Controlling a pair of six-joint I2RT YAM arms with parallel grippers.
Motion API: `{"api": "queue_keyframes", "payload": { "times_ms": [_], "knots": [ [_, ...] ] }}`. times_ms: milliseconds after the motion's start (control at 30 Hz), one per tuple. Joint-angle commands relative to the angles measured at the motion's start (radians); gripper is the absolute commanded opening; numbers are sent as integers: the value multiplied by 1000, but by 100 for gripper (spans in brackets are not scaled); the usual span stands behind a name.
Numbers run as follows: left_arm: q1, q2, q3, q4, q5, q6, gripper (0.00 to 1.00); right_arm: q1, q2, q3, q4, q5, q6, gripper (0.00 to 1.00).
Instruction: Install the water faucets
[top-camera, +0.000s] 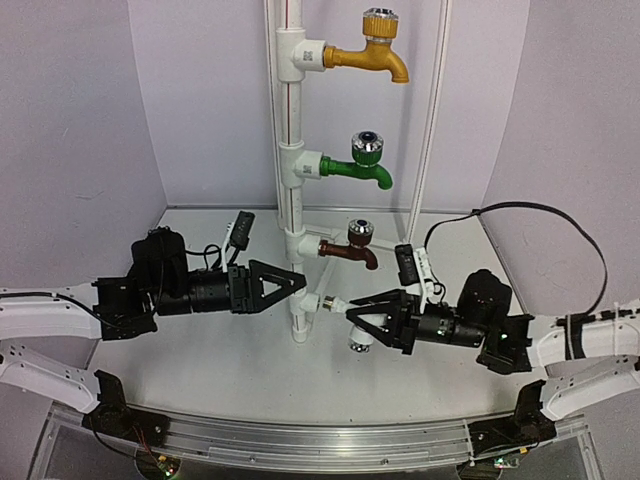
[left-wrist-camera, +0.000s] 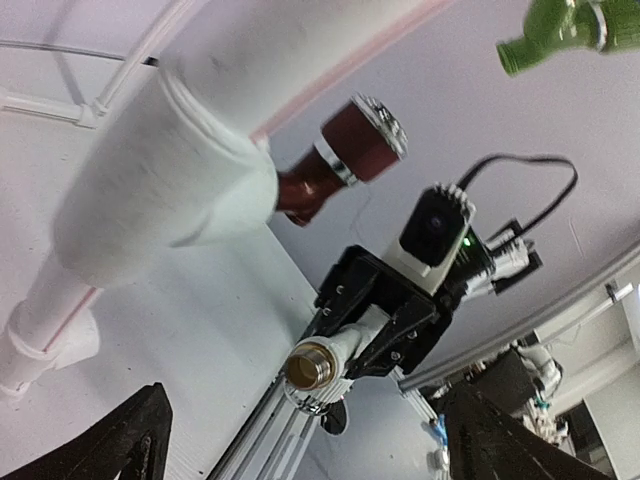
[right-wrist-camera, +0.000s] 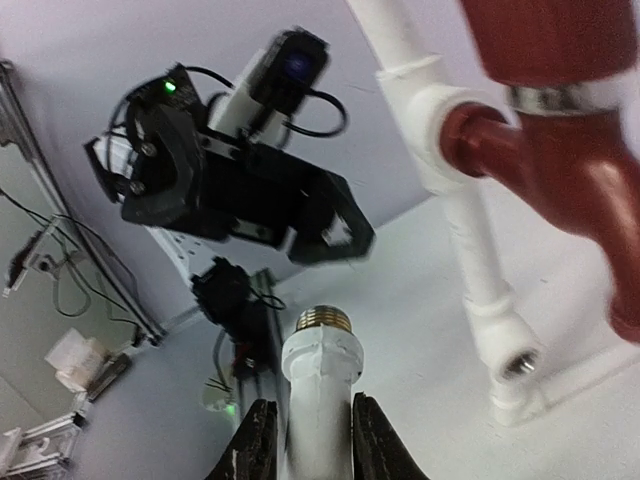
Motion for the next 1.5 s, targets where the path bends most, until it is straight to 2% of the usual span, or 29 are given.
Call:
{"api": "queue_keyframes", "payload": {
  "times_ms": [0,67,133,267,333,400,467,600,667,767,967,1033,1100,1200,1267,1333,1367,1467],
  "knots": [
    [5,-41,173,-272,-247,125,100,-3,-219,12,-475,327,-202,0],
    [5,-1,277,-398,-363,162,100,-3,-264,34,-628,514,-212,0],
    [5,56,379,-473,-459,205,100,-3,-265,61,-724,600,-248,0],
    [5,147,517,-529,-607,315,100,-7,-234,78,-741,691,-335,0],
    [6,191,569,-530,-623,380,100,-29,-192,89,-726,728,-349,0],
    [10,232,614,-530,-631,422,100,-90,-168,83,-686,614,-367,0],
    [21,275,649,-527,-609,440,99,-162,-174,40,-568,396,-378,0],
    [38,334,681,-502,-565,456,89,-243,-180,-46,-367,210,-468,0],
    [64,354,683,-488,-532,451,79,-246,-118,0,-356,129,-512,0],
    [128,375,682,-470,-451,443,71,-248,-22,65,-372,45,-569,0],
    [152,383,693,-460,-432,525,52,-249,140,89,-201,-14,-622,0],
    [170,372,685,-467,-422,538,43,-248,178,106,-159,-11,-596,0],
    [187,361,673,-474,-406,542,37,-249,209,129,-133,-4,-567,0],
    [199,345,670,-509,-418,557,21,-240,261,159,-99,-7,-529,0],
    [207,335,669,-534,-422,570,14,-227,287,166,-66,23,-516,0],
    [212,329,669,-556,-425,579,3,-193,320,182,-51,116,-534,0],
    [216,327,671,-566,-425,581,0,-174,336,188,-43,165,-545,0],
    [227,323,680,-597,-404,585,0,-152,361,197,-18,234,-537,0]
  ]
}}
